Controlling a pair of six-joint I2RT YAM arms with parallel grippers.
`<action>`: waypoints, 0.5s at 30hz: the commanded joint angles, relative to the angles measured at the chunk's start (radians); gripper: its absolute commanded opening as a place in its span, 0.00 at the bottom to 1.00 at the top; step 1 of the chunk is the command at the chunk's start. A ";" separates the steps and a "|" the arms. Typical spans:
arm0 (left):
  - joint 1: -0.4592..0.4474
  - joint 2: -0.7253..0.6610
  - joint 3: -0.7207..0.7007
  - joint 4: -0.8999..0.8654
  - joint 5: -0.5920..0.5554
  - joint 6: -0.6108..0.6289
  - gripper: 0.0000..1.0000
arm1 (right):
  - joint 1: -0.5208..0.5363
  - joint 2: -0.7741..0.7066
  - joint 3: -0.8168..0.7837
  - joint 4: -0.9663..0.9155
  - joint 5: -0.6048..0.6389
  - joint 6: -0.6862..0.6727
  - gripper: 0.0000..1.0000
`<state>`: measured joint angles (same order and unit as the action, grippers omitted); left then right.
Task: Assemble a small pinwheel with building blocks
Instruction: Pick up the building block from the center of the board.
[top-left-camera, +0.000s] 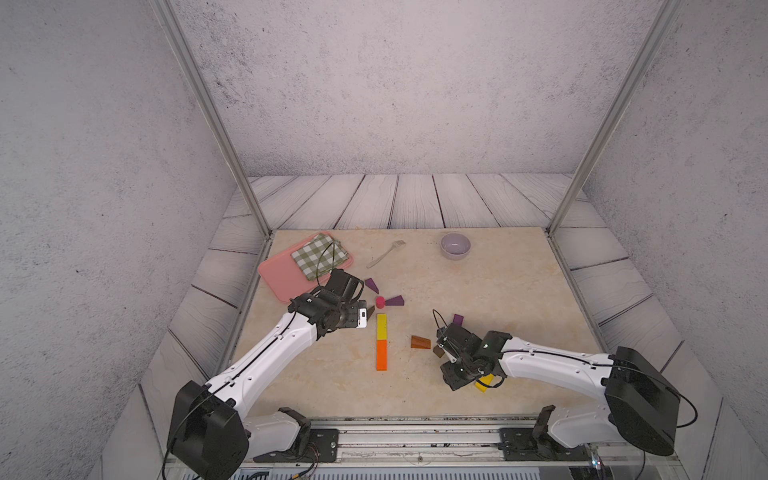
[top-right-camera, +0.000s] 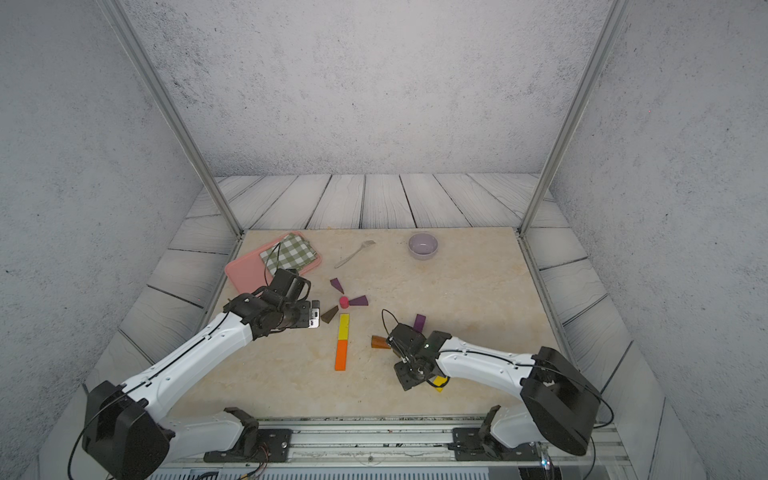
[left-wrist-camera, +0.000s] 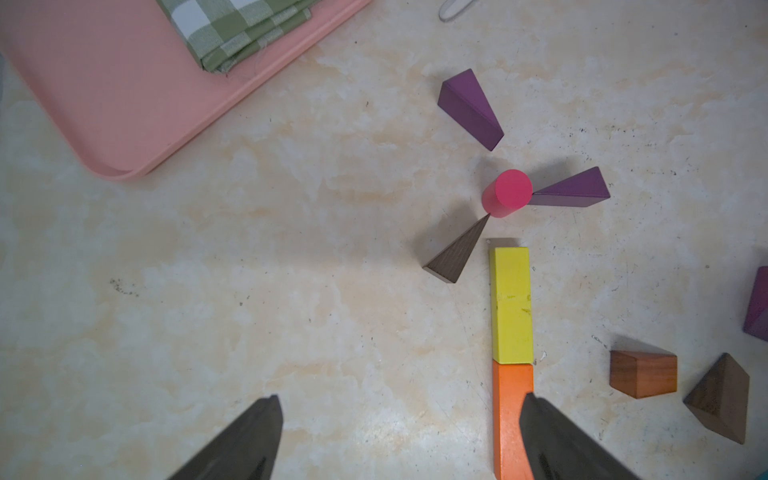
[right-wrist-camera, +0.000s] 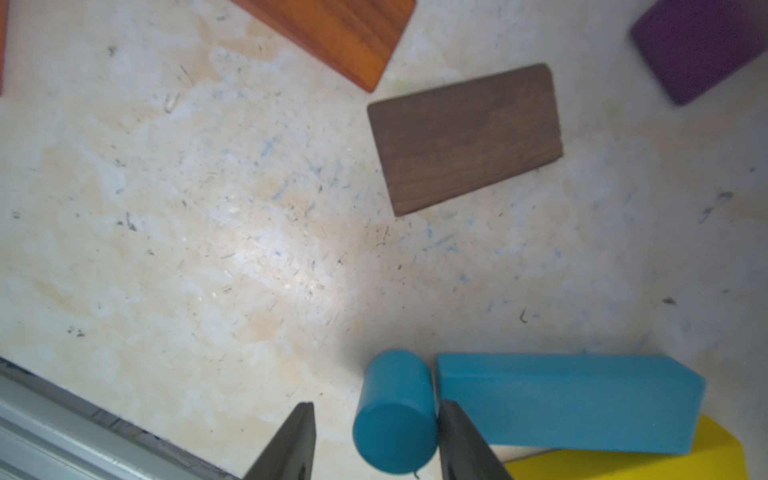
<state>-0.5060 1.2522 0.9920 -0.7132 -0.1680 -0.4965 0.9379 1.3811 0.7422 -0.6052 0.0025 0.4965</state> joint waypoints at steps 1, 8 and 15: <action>0.009 0.012 -0.009 0.000 -0.003 0.013 0.96 | 0.006 0.039 0.011 -0.007 0.027 -0.009 0.47; 0.011 0.006 -0.007 -0.002 -0.016 0.016 0.96 | 0.005 0.087 0.043 -0.026 0.061 -0.025 0.35; 0.012 0.003 -0.007 -0.008 -0.020 0.016 0.96 | -0.069 0.011 0.163 -0.124 0.152 -0.115 0.18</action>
<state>-0.5030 1.2568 0.9920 -0.7136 -0.1719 -0.4934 0.9142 1.4422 0.8326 -0.6781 0.0963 0.4408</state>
